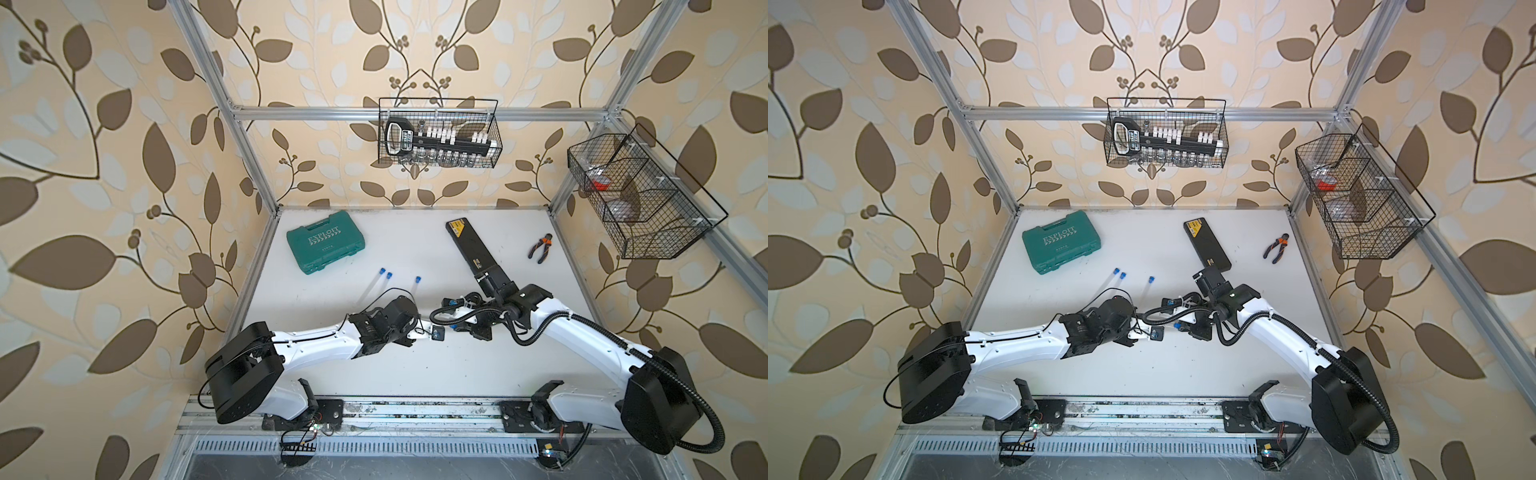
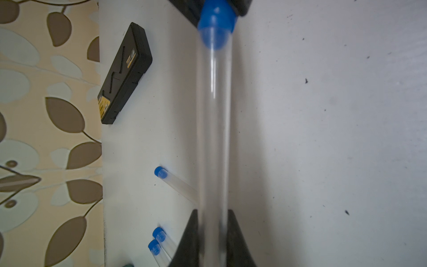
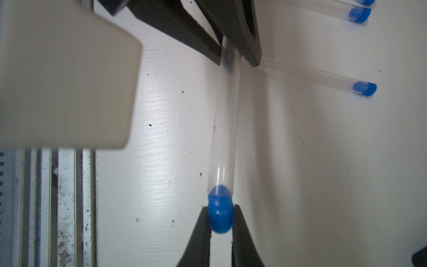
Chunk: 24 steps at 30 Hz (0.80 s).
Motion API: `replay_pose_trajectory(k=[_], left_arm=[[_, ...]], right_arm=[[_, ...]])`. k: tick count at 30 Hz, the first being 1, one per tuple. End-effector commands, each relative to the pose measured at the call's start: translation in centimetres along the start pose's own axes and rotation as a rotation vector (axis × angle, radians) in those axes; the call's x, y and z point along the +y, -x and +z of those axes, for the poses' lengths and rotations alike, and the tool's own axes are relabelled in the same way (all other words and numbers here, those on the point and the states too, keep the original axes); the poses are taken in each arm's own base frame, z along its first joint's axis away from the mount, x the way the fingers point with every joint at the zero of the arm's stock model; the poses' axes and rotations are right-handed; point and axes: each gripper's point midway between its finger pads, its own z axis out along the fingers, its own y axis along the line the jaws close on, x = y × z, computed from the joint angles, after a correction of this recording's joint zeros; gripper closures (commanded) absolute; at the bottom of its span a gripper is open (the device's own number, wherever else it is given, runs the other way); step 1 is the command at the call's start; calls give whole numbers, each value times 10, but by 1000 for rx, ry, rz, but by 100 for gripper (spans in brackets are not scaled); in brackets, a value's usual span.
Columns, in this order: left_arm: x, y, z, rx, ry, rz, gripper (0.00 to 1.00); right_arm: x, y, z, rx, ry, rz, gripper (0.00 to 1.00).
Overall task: Insert stoppers into test tubes
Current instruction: Insert the stopper into the test tube.
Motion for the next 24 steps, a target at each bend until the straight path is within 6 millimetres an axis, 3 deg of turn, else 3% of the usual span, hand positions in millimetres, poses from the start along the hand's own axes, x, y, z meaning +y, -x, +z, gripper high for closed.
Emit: replay_pose_trajectory(k=[1, 13, 24], left_arm=[[17, 25, -5, -54, 52, 49, 100], [5, 24, 5, 20, 44, 191, 100], [0, 28, 9, 12, 44, 223, 100]], right_arm=[[-4, 8, -4, 3, 3, 7, 88], [-9, 29, -12, -23, 42, 53, 92], [-12, 67, -19, -142, 117, 119, 96]])
